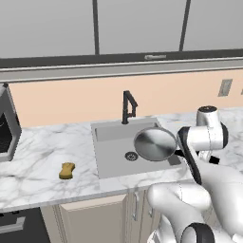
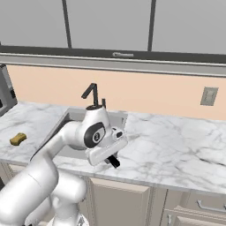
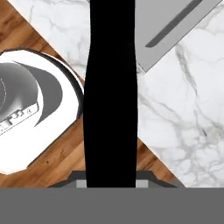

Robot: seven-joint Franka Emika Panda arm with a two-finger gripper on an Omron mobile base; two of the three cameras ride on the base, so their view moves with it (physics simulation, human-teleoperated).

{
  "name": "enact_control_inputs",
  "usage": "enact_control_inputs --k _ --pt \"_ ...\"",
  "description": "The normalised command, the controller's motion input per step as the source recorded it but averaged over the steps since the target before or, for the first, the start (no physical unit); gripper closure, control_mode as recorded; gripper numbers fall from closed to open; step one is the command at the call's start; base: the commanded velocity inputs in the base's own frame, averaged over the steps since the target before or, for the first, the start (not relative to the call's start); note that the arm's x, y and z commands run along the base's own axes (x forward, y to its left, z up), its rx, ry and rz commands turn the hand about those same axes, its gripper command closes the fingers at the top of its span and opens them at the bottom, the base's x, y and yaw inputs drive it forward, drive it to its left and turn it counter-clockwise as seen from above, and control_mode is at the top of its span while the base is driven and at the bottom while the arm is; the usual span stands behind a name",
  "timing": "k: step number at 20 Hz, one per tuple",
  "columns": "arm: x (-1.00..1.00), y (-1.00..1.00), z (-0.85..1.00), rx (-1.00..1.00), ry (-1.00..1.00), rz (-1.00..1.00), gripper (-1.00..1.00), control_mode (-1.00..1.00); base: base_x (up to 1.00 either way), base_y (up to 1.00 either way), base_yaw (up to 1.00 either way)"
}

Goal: Pick the pan and sponge and place them into the sink. Then turn on the water.

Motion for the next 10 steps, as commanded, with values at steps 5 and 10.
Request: enact_control_inputs --k 5,10 --pt "0.41 0.69 0.03 -0.07 0.09 0.06 1.00 -1.00 0.00 0.00 0.00" --pt "0.79 0.10 0.00 0.00 0.08 0.00 1.00 -1.00 0.00 0.00 0.00"
